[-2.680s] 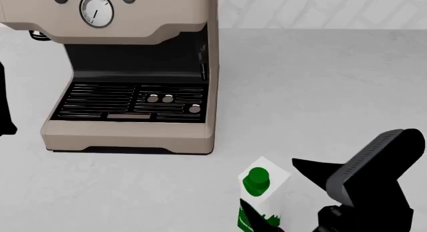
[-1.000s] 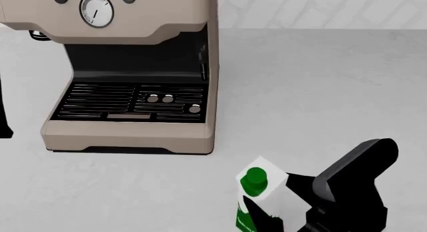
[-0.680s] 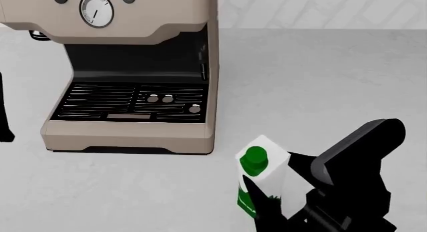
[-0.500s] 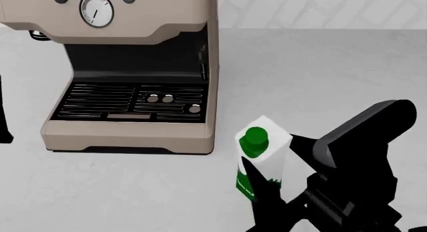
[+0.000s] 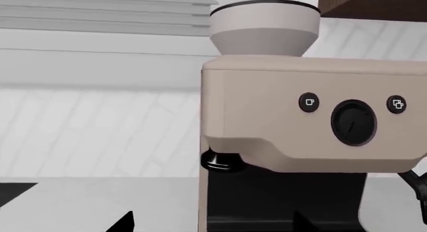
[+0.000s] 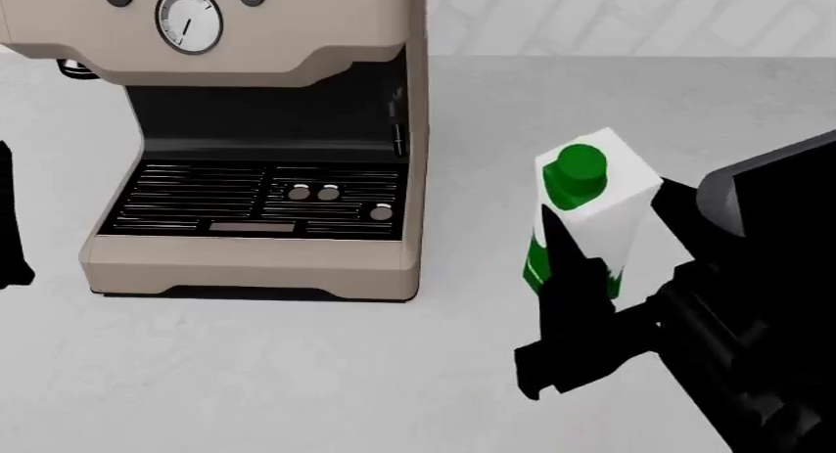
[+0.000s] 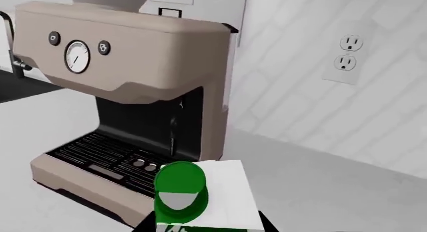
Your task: Place the eggs and milk next to the bowl.
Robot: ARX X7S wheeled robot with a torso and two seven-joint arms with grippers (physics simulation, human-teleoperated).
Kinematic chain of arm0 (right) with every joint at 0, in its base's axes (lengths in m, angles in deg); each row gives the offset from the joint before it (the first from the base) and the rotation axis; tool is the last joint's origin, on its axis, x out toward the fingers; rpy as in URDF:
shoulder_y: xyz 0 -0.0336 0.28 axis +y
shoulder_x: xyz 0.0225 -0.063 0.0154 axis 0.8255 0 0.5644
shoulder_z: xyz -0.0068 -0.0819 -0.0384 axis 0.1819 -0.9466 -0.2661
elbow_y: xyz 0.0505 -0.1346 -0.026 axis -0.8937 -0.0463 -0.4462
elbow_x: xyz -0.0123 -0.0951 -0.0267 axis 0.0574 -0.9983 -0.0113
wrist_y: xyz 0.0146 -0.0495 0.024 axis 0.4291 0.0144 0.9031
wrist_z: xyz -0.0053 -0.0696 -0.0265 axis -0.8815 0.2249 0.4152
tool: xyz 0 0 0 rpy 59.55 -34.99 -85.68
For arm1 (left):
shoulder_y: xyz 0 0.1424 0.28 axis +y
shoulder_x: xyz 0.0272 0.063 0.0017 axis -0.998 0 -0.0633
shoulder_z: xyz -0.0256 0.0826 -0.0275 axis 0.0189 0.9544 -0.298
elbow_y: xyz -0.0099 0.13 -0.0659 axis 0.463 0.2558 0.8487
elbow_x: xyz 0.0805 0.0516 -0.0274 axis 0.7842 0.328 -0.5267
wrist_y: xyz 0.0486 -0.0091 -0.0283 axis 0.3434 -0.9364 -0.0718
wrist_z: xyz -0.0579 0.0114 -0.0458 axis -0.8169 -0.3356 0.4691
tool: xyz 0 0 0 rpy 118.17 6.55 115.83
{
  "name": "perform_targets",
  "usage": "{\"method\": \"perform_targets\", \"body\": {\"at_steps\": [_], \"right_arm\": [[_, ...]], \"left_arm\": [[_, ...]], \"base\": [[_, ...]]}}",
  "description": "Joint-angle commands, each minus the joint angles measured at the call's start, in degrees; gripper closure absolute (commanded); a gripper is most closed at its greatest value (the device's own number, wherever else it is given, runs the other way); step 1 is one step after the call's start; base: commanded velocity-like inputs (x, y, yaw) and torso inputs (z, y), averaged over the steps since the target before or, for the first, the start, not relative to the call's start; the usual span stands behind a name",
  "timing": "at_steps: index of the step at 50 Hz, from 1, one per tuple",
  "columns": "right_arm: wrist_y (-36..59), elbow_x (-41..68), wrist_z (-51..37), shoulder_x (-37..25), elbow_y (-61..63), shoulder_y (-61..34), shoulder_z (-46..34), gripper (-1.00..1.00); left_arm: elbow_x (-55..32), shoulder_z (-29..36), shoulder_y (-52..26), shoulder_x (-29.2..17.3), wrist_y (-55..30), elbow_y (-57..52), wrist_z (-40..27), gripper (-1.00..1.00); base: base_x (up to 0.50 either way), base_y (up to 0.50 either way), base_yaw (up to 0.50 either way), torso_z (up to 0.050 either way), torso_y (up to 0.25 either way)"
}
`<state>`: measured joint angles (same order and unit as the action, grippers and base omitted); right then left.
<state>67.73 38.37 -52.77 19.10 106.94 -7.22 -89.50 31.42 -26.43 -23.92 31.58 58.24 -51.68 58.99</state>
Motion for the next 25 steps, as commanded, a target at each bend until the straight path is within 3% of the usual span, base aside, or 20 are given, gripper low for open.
{"method": "perform_targets", "body": {"at_steps": [1, 16, 25], "right_arm": [[1.7, 2.3, -4.9, -0.7, 1.1, -2.0, 2.1, 1.00], [1.4, 0.5, -6.5, 0.9, -0.8, -4.0, 1.2, 1.00], [0.8, 0.6, -6.3, 1.1, -0.3, -3.0, 1.2, 1.00]], "left_arm": [[0.0, 0.5, -0.2, -0.1, -0.2, -0.5, 0.2, -1.00], [-0.6, -0.1, 0.4, -0.9, -0.4, -1.7, -0.1, -1.00], [-0.4, -0.1, 0.8, -0.8, 0.0, -1.5, 0.0, -1.00]], "base": [[0.00, 0.00, 0.00, 0.000, 0.000], [0.00, 0.00, 0.00, 0.000, 0.001], [-0.44, 0.00, 0.00, 0.000, 0.000]]}}
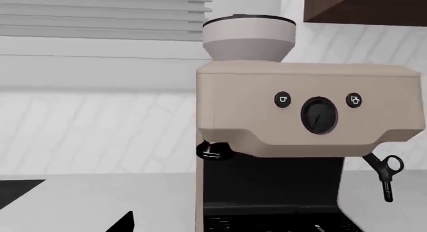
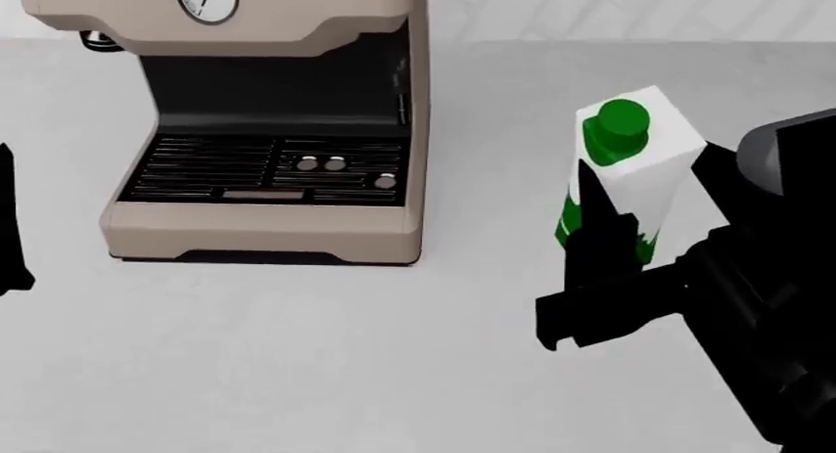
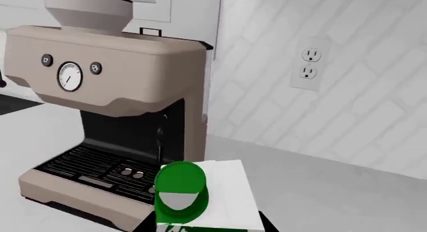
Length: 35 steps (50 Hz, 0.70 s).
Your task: Place the eggs and milk next to the bowl.
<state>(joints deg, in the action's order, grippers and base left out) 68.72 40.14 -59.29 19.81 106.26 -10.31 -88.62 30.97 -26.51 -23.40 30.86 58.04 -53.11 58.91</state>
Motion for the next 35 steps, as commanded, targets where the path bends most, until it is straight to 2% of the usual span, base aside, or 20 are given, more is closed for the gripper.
{"method": "perform_targets", "body": {"at_steps": [1, 8, 16, 30, 35], "right_arm": [[-0.2, -1.3, 0.4, 0.4, 0.4, 0.1, 0.2, 1.00], [-0.5, -0.8, 0.2, 0.2, 0.7, 0.6, 0.6, 1.00], [-0.9, -1.9, 0.4, 0.5, 1.0, 1.2, 0.2, 1.00], [0.3, -1.8, -0.5, 1.3, 0.7, -0.6, -1.6, 1.00], [1.0, -0.5, -1.7, 1.3, 1.5, -0.3, -2.0, 1.00]], "left_arm": [[0.1, 0.0, 0.2, 0.0, 0.2, 0.0, 0.0, -1.00], [0.0, 0.3, -0.1, 0.1, 0.1, 0.0, 0.0, -1.00], [-0.5, 0.0, -0.8, 0.1, -0.2, -0.4, -0.4, -1.00], [-0.6, -1.0, 1.2, 0.4, 1.2, -1.0, -0.8, -1.00], [-2.4, -1.4, 0.3, -0.2, -0.8, -2.9, -2.7, -1.00]], "base": [[-0.50, 0.00, 0.00, 0.000, 0.000], [-0.50, 0.00, 0.00, 0.000, 0.000], [0.00, 0.00, 0.00, 0.000, 0.000], [0.00, 0.50, 0.00, 0.000, 0.000], [0.00, 0.50, 0.00, 0.000, 0.000]]}}
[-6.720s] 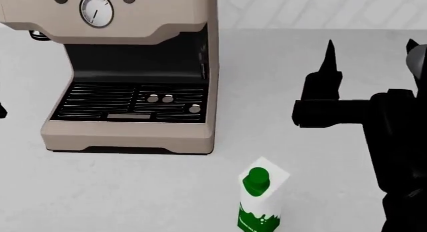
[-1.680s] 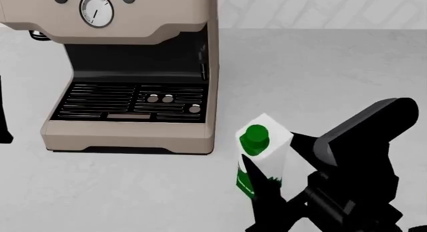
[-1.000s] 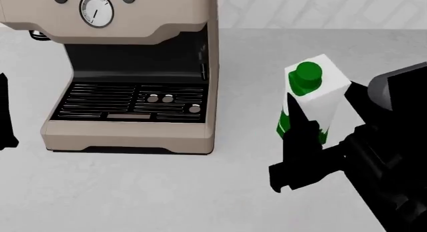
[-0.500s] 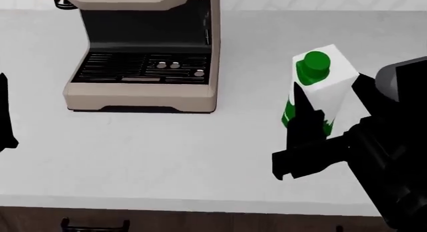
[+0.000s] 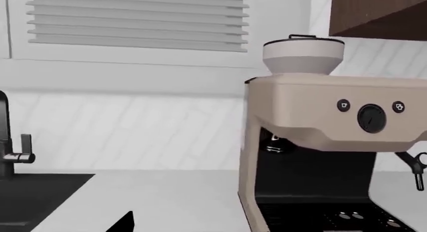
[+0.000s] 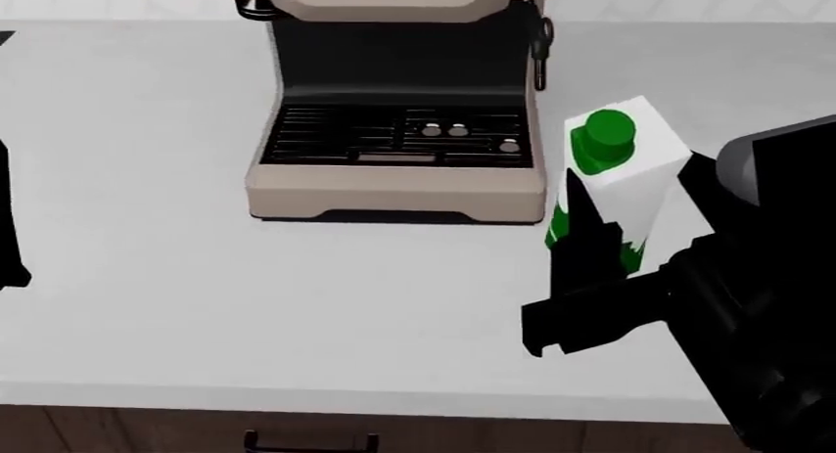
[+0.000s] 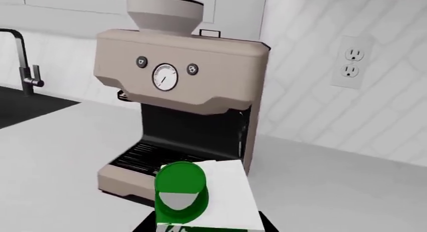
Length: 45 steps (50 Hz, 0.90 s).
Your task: Place the eggs and milk next to the bowl.
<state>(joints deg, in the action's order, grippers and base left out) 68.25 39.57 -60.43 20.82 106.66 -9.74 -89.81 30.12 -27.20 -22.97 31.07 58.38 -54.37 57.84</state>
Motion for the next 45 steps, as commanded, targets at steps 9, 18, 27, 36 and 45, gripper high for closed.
{"method": "perform_targets", "body": {"at_steps": [9, 18, 27, 36, 45], "right_arm": [[2.2, 1.3, -1.2, 1.4, 1.0, -2.1, -1.8, 1.00], [1.5, 1.0, -0.4, 1.8, 1.0, -1.9, -1.9, 1.00], [2.7, 2.7, -1.2, 1.3, 1.1, -4.2, -2.1, 1.00], [1.9, 3.5, -1.0, 0.3, 2.2, -3.0, -0.8, 1.00], [0.7, 2.6, 0.2, 0.0, 2.4, -1.2, -0.3, 1.00]], "left_arm": [[-3.4, -0.9, -0.9, -1.0, -2.9, -2.5, -2.9, -1.00], [-5.8, -1.9, -1.3, -1.5, -4.1, -2.9, -4.1, -1.00], [-4.8, -2.2, 0.0, -1.2, -2.6, -2.7, -3.3, -1.00], [-4.4, -1.7, -0.3, -1.2, -2.7, -3.0, -3.2, -1.00], [-4.1, -1.0, -0.8, -1.0, -2.9, -3.2, -3.4, -1.00]], "base": [[0.00, 0.50, 0.00, 0.000, 0.000], [0.00, 0.50, 0.00, 0.000, 0.000], [0.00, 0.50, 0.00, 0.000, 0.000], [0.00, 0.50, 0.00, 0.000, 0.000], [0.00, 0.50, 0.00, 0.001, 0.000]]}}
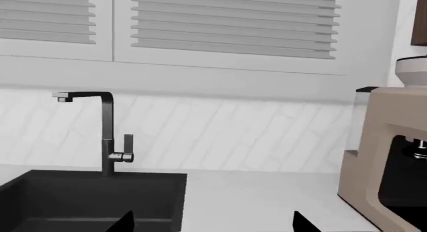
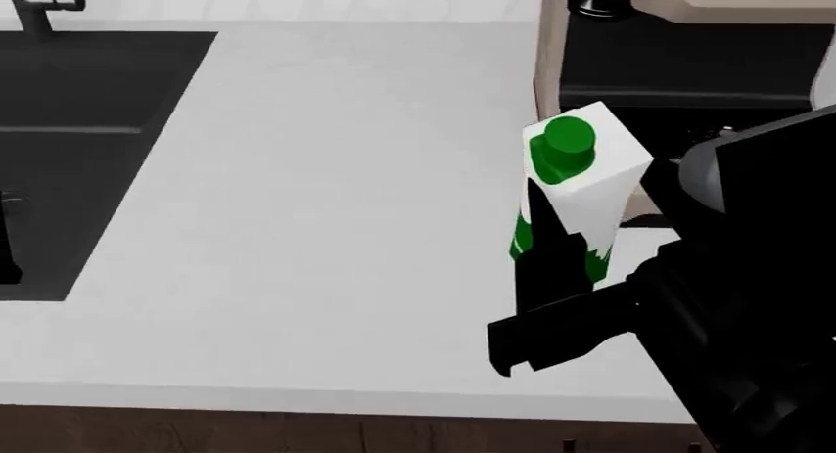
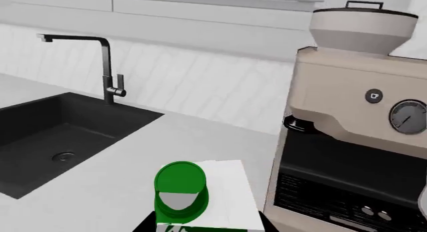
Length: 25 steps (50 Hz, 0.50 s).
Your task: Place the eggs and milk next to the bowl.
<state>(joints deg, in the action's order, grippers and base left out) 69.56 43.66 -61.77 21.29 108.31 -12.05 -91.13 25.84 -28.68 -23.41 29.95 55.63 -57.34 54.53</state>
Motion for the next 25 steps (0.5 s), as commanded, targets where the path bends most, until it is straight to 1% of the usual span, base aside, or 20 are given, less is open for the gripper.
{"method": "perform_targets", "body": {"at_steps": [1, 9, 18, 25], "right_arm": [[-0.7, -1.6, 1.5, -0.5, 0.8, 1.2, 1.0, 1.00], [-0.2, -0.4, 0.3, -0.4, 1.2, 0.5, 0.7, 1.00], [-1.9, -2.0, 0.8, 0.0, 2.0, 3.3, 1.1, 1.00], [-2.1, -2.0, 0.6, 0.5, 2.2, 3.2, 0.7, 1.00]], "left_arm": [[0.2, 0.5, -0.5, 0.1, -0.2, -0.3, -0.1, -1.00], [0.6, 1.2, -0.8, 0.6, 0.1, 0.2, 0.3, -1.00], [2.1, 0.8, 2.2, 0.7, 2.3, 1.2, 2.1, -1.00], [3.1, 0.0, 4.1, 0.6, 4.4, 2.2, 3.6, -1.00]], "base": [[0.00, 0.50, 0.00, 0.000, 0.000], [0.00, 0.50, 0.00, 0.000, 0.001], [0.00, 0.50, 0.00, 0.000, 0.000], [0.00, 0.50, 0.00, 0.000, 0.000]]}}
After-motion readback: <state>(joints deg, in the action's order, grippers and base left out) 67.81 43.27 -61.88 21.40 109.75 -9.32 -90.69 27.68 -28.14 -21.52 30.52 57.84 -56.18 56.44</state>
